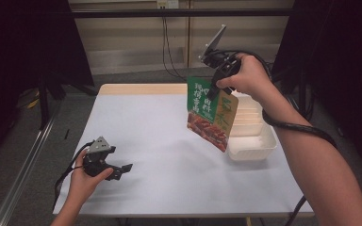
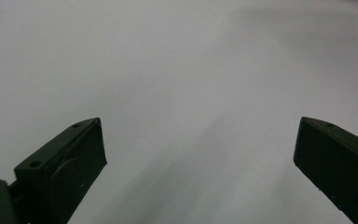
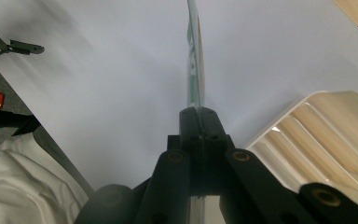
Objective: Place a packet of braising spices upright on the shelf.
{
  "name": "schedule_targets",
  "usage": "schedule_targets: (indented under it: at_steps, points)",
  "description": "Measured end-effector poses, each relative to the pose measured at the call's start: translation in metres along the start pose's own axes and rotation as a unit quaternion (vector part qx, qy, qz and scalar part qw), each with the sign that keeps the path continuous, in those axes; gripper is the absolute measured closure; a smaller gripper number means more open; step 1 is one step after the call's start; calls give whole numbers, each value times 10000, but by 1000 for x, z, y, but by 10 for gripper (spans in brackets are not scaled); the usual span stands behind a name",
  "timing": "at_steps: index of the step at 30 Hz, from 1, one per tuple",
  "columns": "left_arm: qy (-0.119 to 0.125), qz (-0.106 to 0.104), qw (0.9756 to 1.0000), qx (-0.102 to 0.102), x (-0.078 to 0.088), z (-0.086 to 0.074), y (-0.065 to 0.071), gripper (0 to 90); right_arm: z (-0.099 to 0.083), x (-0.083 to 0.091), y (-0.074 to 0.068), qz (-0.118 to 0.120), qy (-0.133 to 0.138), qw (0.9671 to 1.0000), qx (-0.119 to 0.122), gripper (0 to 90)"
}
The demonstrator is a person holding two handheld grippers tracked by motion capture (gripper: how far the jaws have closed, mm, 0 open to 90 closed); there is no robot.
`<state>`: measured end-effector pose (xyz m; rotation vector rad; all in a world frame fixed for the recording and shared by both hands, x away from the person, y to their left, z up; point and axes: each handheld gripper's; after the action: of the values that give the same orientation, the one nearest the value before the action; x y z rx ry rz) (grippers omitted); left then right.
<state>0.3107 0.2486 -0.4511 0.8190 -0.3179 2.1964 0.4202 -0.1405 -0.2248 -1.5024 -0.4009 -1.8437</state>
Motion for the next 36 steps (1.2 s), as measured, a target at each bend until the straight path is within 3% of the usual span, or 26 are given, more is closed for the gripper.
schedule_targets:
  at_steps: [18, 27, 36]
  points:
    - [14, 3, 10000, 20, -1, 0, 1, 19, -1, 12, 11, -104, 13, 9998, 140, 900]
    - [10, 19, 10000, 19, -1, -1, 1, 19, -10, 26, 19, -168, 91, 9997, 145, 900]
    - [-7, 16, 10000, 28, -1, -1, 2, 19, -24, 32, 32, -174, -9, 9998, 88, 900]
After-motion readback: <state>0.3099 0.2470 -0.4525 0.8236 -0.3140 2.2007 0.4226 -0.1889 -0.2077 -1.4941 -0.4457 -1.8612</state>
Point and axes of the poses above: each handheld gripper's, and its own axes: x roughly backward along the jaws, z roughly out of its top, y roughly to its right, and after that the axes turned 4 degrees about z, right-handed
